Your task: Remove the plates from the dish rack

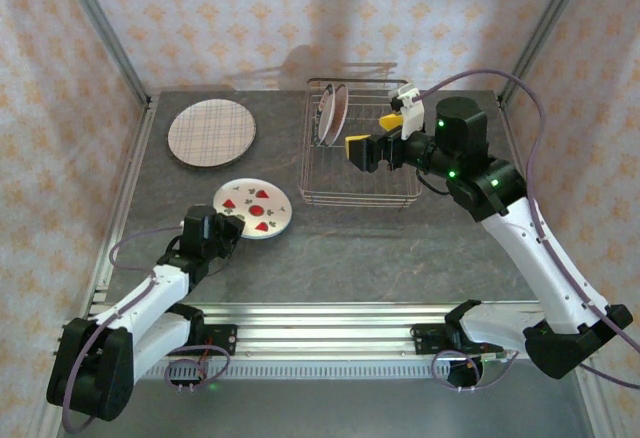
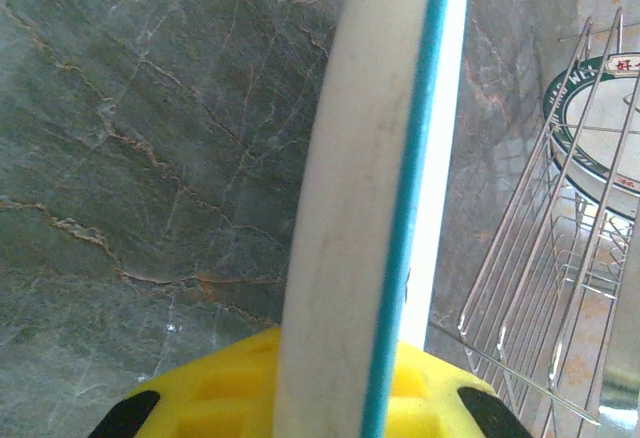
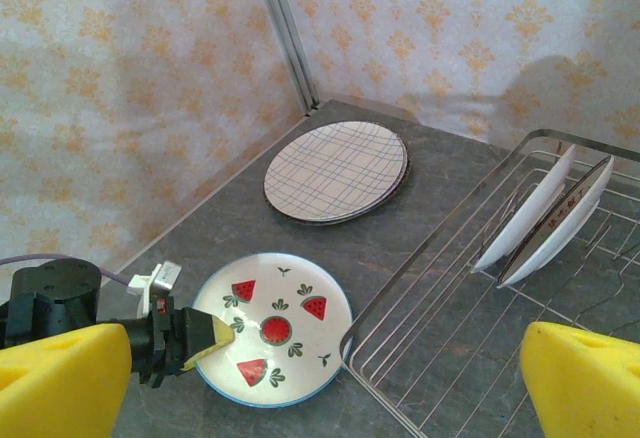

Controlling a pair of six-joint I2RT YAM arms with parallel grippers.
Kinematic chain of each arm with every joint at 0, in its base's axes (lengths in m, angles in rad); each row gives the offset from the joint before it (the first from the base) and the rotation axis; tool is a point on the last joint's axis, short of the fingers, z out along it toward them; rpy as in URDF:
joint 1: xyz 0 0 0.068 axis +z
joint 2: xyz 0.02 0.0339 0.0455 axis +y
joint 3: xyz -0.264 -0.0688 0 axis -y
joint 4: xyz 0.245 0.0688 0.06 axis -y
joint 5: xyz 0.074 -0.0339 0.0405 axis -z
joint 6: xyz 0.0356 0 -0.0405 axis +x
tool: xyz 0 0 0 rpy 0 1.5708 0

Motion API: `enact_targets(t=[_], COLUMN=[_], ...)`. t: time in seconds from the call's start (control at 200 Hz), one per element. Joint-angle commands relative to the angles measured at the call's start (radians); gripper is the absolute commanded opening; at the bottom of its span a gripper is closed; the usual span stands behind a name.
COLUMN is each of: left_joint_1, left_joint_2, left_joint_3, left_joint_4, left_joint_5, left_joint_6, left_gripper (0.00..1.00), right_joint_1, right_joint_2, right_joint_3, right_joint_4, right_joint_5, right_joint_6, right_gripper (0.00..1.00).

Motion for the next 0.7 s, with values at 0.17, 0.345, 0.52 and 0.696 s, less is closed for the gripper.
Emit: enact_targets(t=[0.17, 0.345, 0.52, 0.696], left_joint_1=[0.004, 0.005, 0.005, 0.006], left_joint_2=[0.003, 0.023, 0.037, 0.049], left_joint_3=[-0.012, -0.01, -0.01, 0.0], left_joint_4=[0.126, 0.121, 0.09, 0.047], left_joint_5=[0.012, 0.02, 0.022, 0.019], left_joint_6=[0.018, 0.02, 0.025, 0.035], left_gripper=[0.0, 0.0, 0.17, 0.35], right_joint_1=[0.007, 0.007, 0.007, 0.008], right_joint_2=[0.003, 0.003, 0.006, 0.011], right_joint_3=[0.011, 0.014, 0.019, 0.024], right_joint_4=[-0.005, -0.012, -0.018, -0.021], right_joint_5=[-0.016, -0.014, -0.016, -0.016], right_joint_6=[0.015, 0.019, 0.019, 0.021], right_gripper=[0.99, 0.99, 0.99, 0.99])
